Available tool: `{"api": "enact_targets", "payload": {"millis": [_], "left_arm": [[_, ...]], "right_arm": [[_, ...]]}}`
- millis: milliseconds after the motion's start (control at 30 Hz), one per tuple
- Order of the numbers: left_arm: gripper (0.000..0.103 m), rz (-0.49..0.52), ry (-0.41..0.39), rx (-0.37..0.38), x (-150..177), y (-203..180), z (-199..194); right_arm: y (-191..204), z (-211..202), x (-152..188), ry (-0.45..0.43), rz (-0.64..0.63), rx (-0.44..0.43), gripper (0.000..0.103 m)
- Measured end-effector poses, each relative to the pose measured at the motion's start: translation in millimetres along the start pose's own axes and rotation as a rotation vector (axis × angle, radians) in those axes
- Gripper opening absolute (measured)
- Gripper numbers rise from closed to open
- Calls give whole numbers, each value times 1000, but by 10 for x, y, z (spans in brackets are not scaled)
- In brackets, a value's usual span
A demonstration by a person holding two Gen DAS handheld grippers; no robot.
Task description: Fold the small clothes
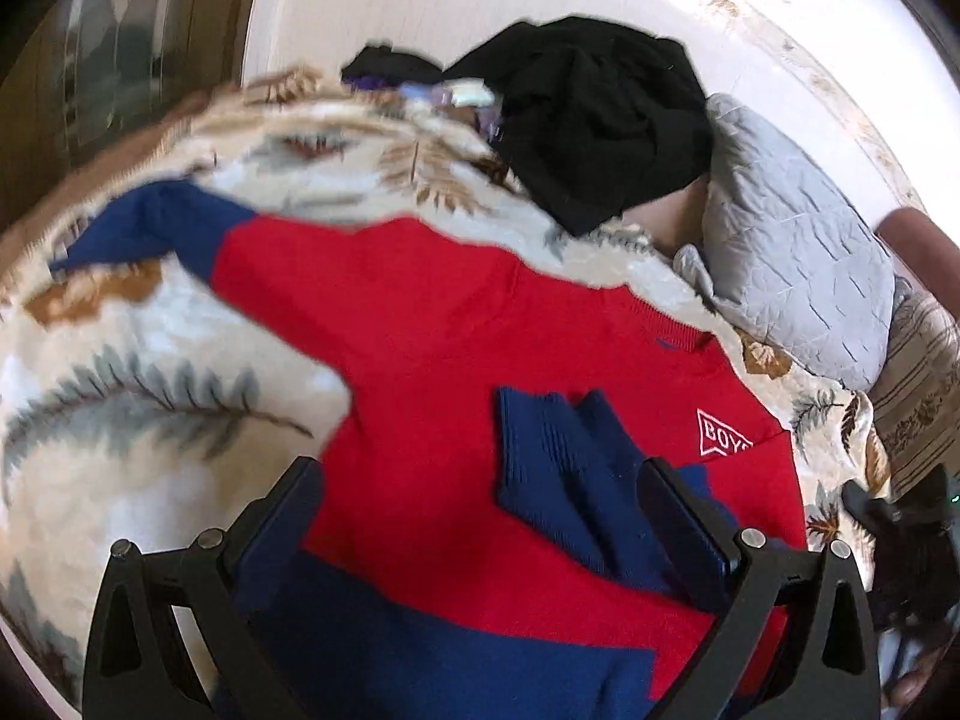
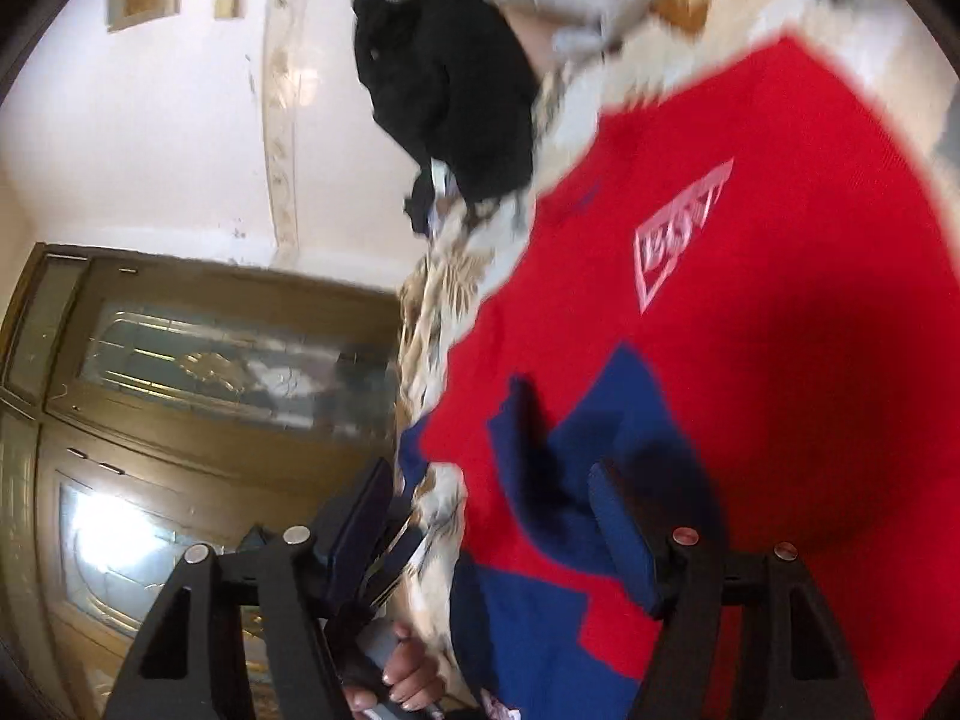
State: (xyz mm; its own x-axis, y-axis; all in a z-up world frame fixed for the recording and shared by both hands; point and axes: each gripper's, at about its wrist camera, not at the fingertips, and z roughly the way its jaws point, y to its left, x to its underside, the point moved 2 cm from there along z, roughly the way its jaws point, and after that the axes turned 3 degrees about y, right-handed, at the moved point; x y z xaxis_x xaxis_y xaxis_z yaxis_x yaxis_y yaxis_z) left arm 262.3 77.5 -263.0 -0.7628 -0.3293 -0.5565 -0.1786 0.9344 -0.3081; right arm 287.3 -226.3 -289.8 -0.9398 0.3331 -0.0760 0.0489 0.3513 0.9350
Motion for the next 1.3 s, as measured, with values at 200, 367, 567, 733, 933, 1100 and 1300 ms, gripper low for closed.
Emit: {"api": "enact_targets", "payload": {"millis": [200,367,567,733,933,1100,1300], "left_arm": [[103,-41,-61,-121,-54,313,-109],[103,-85,-133,-249,-152,666,-266],[103,-104,-123,-287,-175,925,-314],[103,-161,-123,-270,-209,1055,-385],[103,-197,-140,-272,-212,1195,-503],[103,-253,-142,-287,-213,1395,-546],[103,-304,-140,-321,-203,1586,-572]], "right_arm": [[33,318,-108,46,-33,28,73],[137,702,-123,135,-156,151,75],[244,1127,-30,176,-306,253,69],[500,1161,85,202,-379,336,8],[938,325,-51,-120,-341,181,8],[1266,-103,79,-402,-402,140,11],[1221,867,406,-166,-475,344,93]]}}
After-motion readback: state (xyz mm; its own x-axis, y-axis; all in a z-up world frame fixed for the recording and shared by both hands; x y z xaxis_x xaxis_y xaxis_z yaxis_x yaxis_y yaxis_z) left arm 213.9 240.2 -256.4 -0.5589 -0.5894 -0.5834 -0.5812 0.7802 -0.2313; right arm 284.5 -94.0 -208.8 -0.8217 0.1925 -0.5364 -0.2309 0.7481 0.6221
